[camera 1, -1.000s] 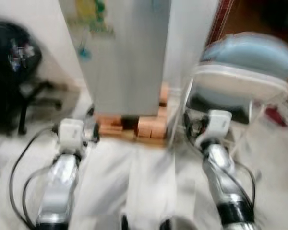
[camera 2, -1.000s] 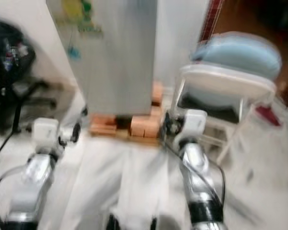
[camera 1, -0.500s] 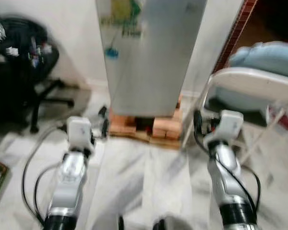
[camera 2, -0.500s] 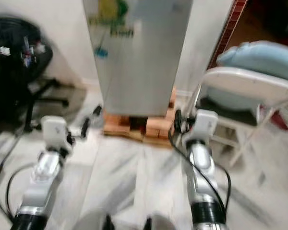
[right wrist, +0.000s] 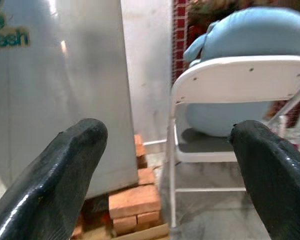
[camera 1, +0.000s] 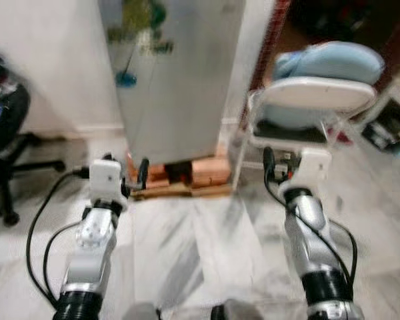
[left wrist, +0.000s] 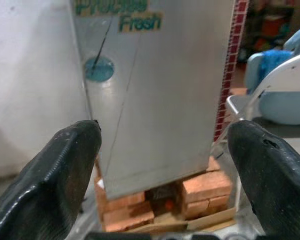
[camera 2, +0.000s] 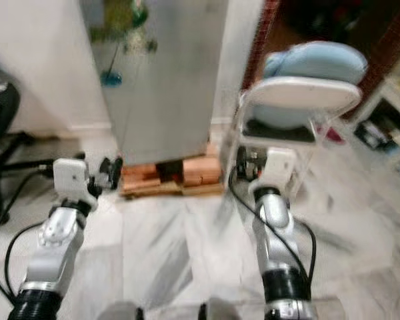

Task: Restocking fridge

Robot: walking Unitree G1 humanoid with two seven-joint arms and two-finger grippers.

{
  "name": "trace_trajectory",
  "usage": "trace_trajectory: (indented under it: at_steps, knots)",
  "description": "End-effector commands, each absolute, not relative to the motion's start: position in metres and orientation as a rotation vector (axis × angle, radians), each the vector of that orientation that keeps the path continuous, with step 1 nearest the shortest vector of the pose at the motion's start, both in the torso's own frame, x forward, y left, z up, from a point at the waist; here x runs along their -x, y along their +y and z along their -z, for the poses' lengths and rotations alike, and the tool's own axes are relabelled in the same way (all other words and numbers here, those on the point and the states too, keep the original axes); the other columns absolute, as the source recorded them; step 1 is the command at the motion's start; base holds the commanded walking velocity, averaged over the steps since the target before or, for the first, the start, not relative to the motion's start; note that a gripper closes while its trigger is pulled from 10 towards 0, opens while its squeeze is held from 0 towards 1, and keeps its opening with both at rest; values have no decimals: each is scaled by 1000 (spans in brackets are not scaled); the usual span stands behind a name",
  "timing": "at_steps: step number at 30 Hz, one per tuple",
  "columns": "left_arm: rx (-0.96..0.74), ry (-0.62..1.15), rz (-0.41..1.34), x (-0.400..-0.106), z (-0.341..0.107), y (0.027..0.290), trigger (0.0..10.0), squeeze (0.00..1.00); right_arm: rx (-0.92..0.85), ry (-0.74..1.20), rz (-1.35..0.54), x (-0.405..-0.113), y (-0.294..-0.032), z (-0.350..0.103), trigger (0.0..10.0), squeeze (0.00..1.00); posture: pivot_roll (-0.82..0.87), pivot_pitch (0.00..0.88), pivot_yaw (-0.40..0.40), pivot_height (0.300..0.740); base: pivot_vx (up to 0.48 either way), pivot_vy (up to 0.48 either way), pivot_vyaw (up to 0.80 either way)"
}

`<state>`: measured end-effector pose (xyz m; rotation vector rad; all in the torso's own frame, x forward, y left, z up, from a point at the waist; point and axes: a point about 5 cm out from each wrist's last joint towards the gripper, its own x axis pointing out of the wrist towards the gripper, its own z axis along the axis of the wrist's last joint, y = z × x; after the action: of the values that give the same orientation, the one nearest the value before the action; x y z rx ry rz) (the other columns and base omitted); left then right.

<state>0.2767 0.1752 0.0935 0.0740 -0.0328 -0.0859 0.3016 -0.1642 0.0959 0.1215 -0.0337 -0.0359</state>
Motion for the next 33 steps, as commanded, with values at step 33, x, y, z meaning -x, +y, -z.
trace_trajectory:
  at_steps: [33]
  knots:
    - [-72, -14, 122, -272, -95, 179, 10000, 0, -121, -78, -24, -306, -148, -104, 10000, 0, 37, 56, -25, 740, 0, 461, -800]
